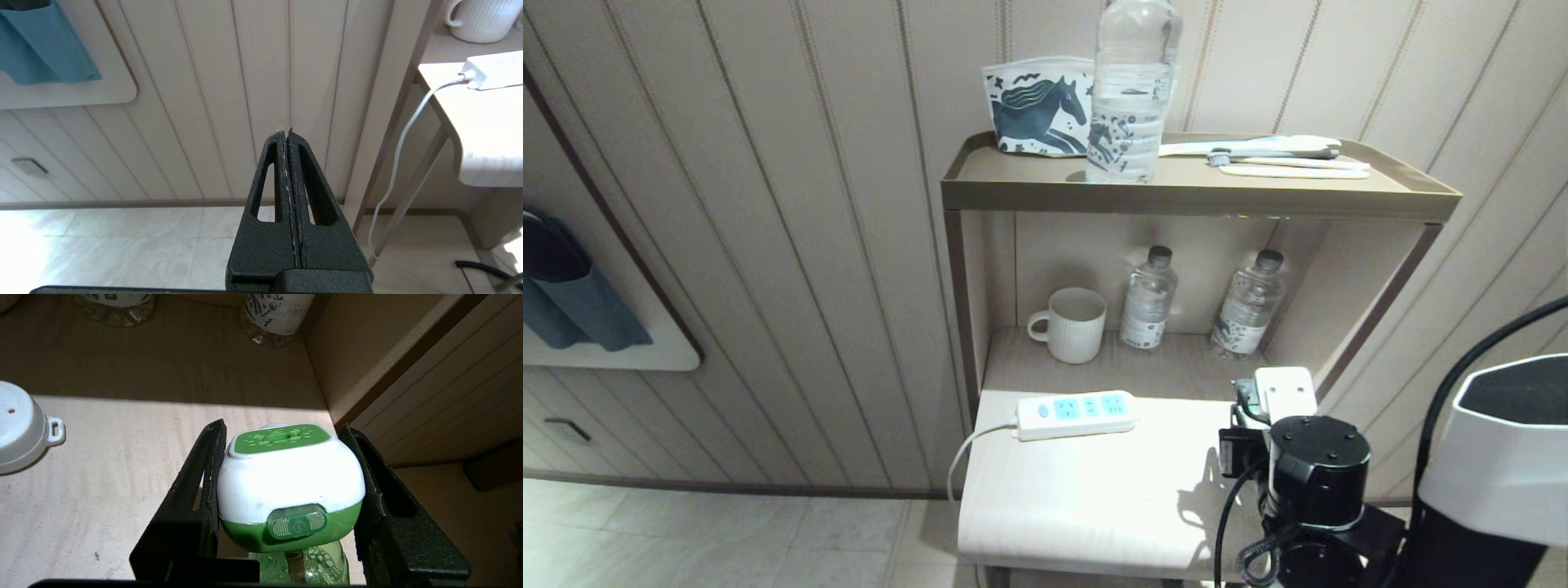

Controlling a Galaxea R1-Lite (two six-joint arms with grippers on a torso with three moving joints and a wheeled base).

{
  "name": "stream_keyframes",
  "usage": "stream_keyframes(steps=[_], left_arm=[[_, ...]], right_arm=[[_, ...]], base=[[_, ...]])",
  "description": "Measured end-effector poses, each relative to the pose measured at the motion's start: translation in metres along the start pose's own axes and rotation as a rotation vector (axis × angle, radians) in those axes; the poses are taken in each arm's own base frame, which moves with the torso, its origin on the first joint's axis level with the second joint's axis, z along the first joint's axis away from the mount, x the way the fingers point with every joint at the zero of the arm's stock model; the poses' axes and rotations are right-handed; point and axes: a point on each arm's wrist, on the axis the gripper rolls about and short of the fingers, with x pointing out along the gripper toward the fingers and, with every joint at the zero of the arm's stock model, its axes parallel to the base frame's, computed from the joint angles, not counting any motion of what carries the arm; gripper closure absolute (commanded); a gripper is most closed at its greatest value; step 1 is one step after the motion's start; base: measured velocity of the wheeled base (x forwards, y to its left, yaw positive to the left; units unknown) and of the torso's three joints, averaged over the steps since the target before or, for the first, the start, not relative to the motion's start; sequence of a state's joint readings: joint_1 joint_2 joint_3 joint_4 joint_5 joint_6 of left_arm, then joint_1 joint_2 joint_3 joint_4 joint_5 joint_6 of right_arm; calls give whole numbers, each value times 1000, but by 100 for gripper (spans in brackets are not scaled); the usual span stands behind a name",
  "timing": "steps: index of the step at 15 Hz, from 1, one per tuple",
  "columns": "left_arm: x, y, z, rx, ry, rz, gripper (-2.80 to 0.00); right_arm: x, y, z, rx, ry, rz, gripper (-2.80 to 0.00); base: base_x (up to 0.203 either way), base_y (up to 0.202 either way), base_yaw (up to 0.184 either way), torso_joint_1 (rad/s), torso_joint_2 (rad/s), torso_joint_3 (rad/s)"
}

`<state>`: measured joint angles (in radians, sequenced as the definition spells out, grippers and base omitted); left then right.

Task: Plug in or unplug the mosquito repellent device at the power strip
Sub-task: Place the mosquito repellent liquid on the table

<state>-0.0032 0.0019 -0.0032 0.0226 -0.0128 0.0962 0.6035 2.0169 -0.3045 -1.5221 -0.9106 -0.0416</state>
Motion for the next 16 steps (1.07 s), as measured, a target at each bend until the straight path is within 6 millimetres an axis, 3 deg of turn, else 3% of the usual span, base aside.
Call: stream_keyframes(steps=[5,16], left_arm=[[0,0,1,-20,-5,0,0],[0,0,1,-20,-6,1,0]], right_arm=[[-6,0,-7,-63,20,17,0],[-12,2,5,-69,-23,107,0]], base=[[0,0,0,0,0,0],[0,0,0,-4,9,5]])
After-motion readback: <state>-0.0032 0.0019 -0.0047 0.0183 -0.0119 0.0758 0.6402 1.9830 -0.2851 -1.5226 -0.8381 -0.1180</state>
